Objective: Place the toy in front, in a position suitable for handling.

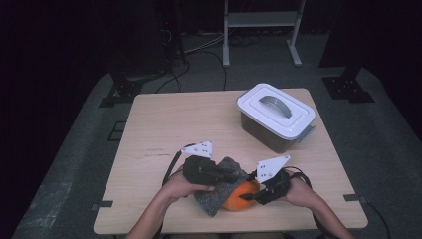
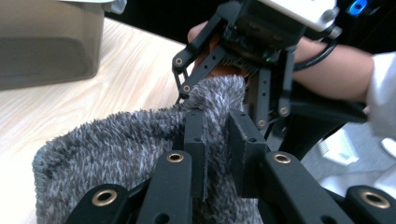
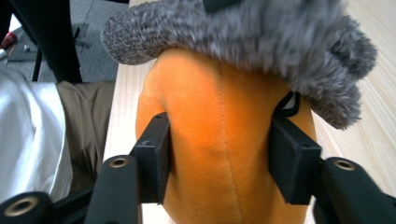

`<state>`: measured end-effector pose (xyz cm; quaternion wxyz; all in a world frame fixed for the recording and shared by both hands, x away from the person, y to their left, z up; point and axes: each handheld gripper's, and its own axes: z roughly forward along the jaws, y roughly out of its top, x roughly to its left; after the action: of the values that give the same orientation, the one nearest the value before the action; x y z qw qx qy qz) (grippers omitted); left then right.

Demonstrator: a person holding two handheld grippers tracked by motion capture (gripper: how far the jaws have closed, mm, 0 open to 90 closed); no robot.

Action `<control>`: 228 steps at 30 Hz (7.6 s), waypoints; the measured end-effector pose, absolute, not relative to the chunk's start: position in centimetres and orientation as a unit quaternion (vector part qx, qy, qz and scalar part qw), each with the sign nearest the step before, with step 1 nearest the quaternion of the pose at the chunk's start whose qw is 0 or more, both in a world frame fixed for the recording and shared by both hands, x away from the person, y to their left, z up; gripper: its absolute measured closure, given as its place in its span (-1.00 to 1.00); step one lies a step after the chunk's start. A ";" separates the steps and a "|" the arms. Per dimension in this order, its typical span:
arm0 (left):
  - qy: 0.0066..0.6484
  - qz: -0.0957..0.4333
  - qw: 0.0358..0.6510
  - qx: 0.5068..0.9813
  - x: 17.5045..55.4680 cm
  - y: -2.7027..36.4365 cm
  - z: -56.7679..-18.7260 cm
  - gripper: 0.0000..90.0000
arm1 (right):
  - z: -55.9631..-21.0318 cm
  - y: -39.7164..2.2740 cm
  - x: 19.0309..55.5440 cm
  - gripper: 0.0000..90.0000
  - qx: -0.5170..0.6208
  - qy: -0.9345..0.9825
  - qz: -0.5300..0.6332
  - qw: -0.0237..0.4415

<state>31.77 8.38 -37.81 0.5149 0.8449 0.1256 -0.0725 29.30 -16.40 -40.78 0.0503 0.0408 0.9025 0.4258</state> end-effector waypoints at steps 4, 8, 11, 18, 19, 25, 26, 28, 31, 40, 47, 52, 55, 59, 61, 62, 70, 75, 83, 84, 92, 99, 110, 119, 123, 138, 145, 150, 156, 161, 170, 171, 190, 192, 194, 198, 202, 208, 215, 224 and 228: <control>0.126 -0.049 0.494 0.859 31.9 8.8 -37.8 0.74 | -40.7 -16.7 29.4 -0.29 0.073 0.897 0.435 0.046; 0.133 -0.042 0.490 0.860 32.0 9.5 -37.8 0.74 | -40.7 -17.2 29.3 -0.37 0.092 0.896 0.431 0.051; 0.132 -0.048 0.495 0.858 32.0 9.6 -37.8 0.74 | -40.8 -17.5 29.4 -0.34 0.110 0.896 0.428 0.046; 0.101 -0.050 0.494 0.862 31.4 7.4 -37.1 0.74 | -41.0 -15.9 29.2 -0.05 0.090 0.898 0.427 0.049; 0.101 -0.047 0.490 0.864 31.5 7.3 -37.1 0.74 | -41.0 -15.7 29.0 0.00 0.086 0.900 0.424 0.051; 0.141 -0.042 0.497 0.855 32.6 9.2 -37.6 0.74 | -41.5 -17.2 29.1 0.11 0.077 0.898 0.430 0.053; 0.146 -0.042 0.500 0.852 32.7 9.6 -37.8 0.74 | -41.6 -17.5 29.2 0.11 0.080 0.897 0.433 0.052; 0.155 -0.042 0.501 0.850 32.9 10.3 -38.2 0.74 | -41.7 -17.9 29.3 0.11 0.086 0.895 0.436 0.048; 0.169 -0.043 0.504 0.846 32.9 11.4 -38.9 0.74 | -41.8 -18.5 29.5 0.11 0.094 0.894 0.435 0.044; 0.190 -0.062 0.513 0.835 32.4 13.0 -40.9 0.74 | -42.0 -19.5 30.1 0.11 0.109 0.890 0.442 0.037; 0.210 -0.063 0.529 0.820 32.5 14.9 -41.2 0.74 | -42.3 -20.1 30.4 0.12 0.130 0.879 0.457 0.029; 0.224 -0.042 0.537 0.812 32.3 17.7 -40.3 0.74 | -42.3 -20.1 30.5 0.11 0.135 0.877 0.461 0.028; 0.232 -0.030 0.537 0.811 32.2 18.9 -39.8 0.74 | -42.3 -20.1 30.5 0.11 0.136 0.875 0.463 0.027; 0.255 0.007 0.530 0.809 31.6 23.0 -38.2 0.74 | -42.4 -20.2 30.6 0.11 0.140 0.873 0.467 0.026; 0.270 0.020 0.525 0.807 31.3 24.8 -37.9 0.73 | -42.4 -20.2 30.6 0.11 0.142 0.872 0.467 0.026; 0.276 0.028 0.519 0.809 31.2 25.6 -37.7 0.73 | -42.4 -20.2 30.6 0.11 0.142 0.872 0.467 0.026; 0.316 0.076 0.468 0.822 29.9 30.5 -37.2 0.73 | -42.5 -20.2 30.7 0.11 0.144 0.871 0.470 0.023; 0.326 0.078 0.438 0.834 30.2 30.6 -38.7 0.73 | -42.5 -20.1 30.7 0.11 0.145 0.870 0.471 0.022; 0.323 0.053 0.412 0.850 31.8 27.7 -42.7 0.69 | -42.6 -19.9 30.5 0.10 0.145 0.868 0.474 0.022; 0.321 0.045 0.410 0.852 32.2 26.9 -43.6 0.67 | -42.6 -19.8 30.4 0.10 0.143 0.868 0.474 0.022; 0.323 0.048 0.414 0.850 32.1 25.5 -45.0 0.40 | -42.2 -19.2 30.2 0.20 0.138 0.871 0.471 0.021; 0.325 0.068 0.425 0.842 31.6 25.3 -44.3 0.15 | -41.9 -19.0 30.4 0.33 0.151 0.862 0.485 0.006; 0.314 0.079 0.427 0.844 31.0 24.3 -44.1 -0.01 | -40.4 -22.7 31.2 0.35 0.219 0.857 0.464 0.046; 0.306 0.085 0.426 0.847 30.8 23.6 -43.9 -0.06 | -39.9 -21.3 31.2 0.25 0.231 0.867 0.432 0.089; 0.303 0.084 0.432 0.845 30.5 23.5 -43.7 -0.10 | -40.1 -18.5 30.3 0.06 0.225 0.865 0.440 0.079; 0.309 0.080 0.427 0.846 30.3 23.2 -44.1 -0.19 | -39.4 -17.8 28.3 0.04 0.182 0.874 0.449 0.036; 0.311 0.080 0.426 0.846 30.4 23.1 -44.1 -0.24 | -38.7 -18.3 28.6 0.05 0.178 0.872 0.454 0.043; 0.311 0.080 0.427 0.845 30.4 23.1 -44.1 -0.25 | -38.0 -18.6 29.2 0.11 0.177 0.868 0.462 0.049; 0.307 0.077 0.425 0.848 30.3 23.1 -44.1 -0.26 | -37.4 -18.8 31.8 0.30 0.181 0.867 0.461 0.057; 0.308 0.078 0.427 0.847 30.4 23.0 -44.1 -0.27 | -37.6 -18.3 34.5 0.42 0.174 0.878 0.442 0.056; 0.306 0.074 0.428 0.847 30.5 23.1 -44.2 -0.29 | -38.1 -18.3 37.2 0.41 0.163 0.877 0.451 0.031; 0.306 0.074 0.428 0.847 30.5 23.1 -44.2 -0.29 | -38.3 -18.3 37.3 0.39 0.162 0.878 0.449 0.025; 0.304 0.065 0.425 0.850 30.5 22.7 -44.3 -0.33 | -41.5 -17.6 33.8 -0.19 0.095 0.895 0.436 -0.009; 0.303 0.065 0.425 0.851 30.5 22.6 -44.4 -0.33 | -41.7 -17.5 33.4 -0.15 0.091 0.894 0.438 -0.009; 0.301 0.065 0.426 0.851 30.6 22.6 -44.3 -0.34 | -41.8 -17.4 33.2 -0.11 0.090 0.894 0.438 -0.009; 0.297 0.066 0.429 0.850 30.5 22.3 -44.1 -0.35 | -42.3 -16.8 32.4 0.03 0.098 0.893 0.439 -0.005; 0.299 0.065 0.426 0.851 30.5 22.3 -44.3 -0.37 | -42.1 -16.7 31.7 0.27 0.105 0.890 0.443 0.019; 0.300 0.060 0.430 0.849 30.6 22.5 -44.3 -0.37 | -41.3 -16.6 30.8 0.56 0.142 0.881 0.450 0.028; 0.299 0.061 0.432 0.849 30.6 22.5 -44.2 -0.39 | -40.3 -16.5 30.5 0.62 0.169 0.874 0.453 0.041; 0.301 0.062 0.436 0.846 30.7 22.5 -44.2 -0.42 | -40.4 -17.2 29.7 0.62 0.195 0.857 0.472 0.069; 0.303 0.061 0.436 0.845 30.7 22.5 -44.2 -0.46 | -41.2 -17.5 29.3 0.49 0.196 0.856 0.475 0.050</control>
<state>30.70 22.53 -44.25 0.4365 0.8449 0.3031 0.0614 29.31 -17.54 -41.20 0.0501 0.1957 0.8562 0.4755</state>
